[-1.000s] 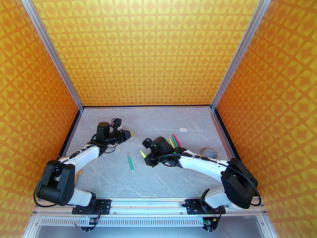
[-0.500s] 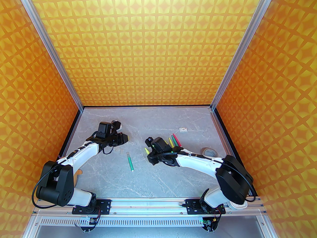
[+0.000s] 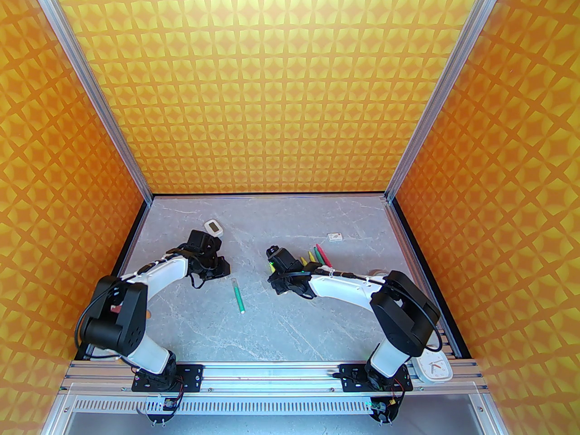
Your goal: Open the pen caps
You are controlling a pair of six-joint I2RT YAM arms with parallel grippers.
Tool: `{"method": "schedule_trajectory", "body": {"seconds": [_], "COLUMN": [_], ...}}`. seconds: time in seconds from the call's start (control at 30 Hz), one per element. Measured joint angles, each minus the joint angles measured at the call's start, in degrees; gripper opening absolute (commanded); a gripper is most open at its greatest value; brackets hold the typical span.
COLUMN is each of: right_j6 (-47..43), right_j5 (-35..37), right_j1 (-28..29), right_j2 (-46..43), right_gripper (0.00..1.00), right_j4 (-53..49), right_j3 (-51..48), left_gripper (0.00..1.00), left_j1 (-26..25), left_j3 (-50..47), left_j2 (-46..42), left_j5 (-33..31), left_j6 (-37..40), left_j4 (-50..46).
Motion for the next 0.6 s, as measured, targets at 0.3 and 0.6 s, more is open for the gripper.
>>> {"method": "schedule_trajectory", "body": {"seconds": [0.3, 0.6], "right_j6": [0.0, 0.0], "right_j5": [2.19, 3.26], "right_j1": [-0.7, -1.51], "right_j2": [2.95, 4.11], "right_gripper": [0.0, 0.01], "right_j4": [-0.57, -0.79], "right_j3": [0.76, 1.2], "left_gripper": [0.0, 0.01], "left_j1": [-1.01, -2.21], "left_j3": [2.08, 4.17], "left_j2": [3.06, 5.51], "left_j5": [-2.14, -4.42], "left_j6": [0.87, 1.7], "left_j4": [-0.72, -2.25]}}
